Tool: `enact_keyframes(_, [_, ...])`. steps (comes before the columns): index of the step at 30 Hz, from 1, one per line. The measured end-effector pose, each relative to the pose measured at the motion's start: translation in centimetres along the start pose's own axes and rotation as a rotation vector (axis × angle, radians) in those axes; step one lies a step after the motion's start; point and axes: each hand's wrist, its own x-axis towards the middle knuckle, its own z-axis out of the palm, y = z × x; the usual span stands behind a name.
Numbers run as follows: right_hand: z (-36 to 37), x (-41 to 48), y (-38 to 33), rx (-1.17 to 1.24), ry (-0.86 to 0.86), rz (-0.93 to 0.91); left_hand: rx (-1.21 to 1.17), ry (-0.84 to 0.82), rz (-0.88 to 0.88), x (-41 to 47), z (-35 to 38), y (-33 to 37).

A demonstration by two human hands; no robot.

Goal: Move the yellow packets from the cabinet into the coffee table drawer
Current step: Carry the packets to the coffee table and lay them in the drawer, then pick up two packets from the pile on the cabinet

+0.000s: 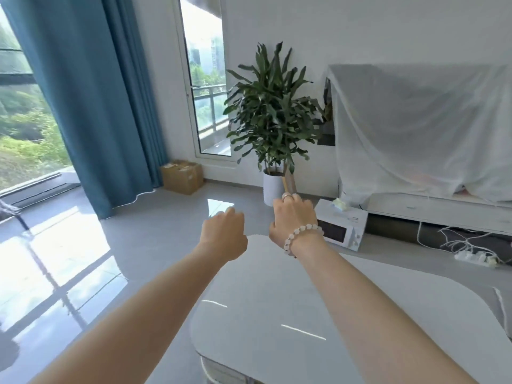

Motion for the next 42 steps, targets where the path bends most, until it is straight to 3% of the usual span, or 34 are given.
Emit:
enact_keyframes(13, [-1.5, 4.8, -21.9, 0.124, 0.086, -0.443, 0.130, -0.059, -0.420, -8.5, -2.2, -19.8])
enact_keyframes(29, [-3.8, 3.5, -55.6, 0.332, 0.064, -0.899, 0.177, -0.066, -1.014, -26.4, -7.2, -48.0])
enact_keyframes(42, [-4.4, 0.9, -76.7, 0.439, 0.008, -1.335, 0.391, -0.237, -1.462, -39.1, -6.0, -60.6])
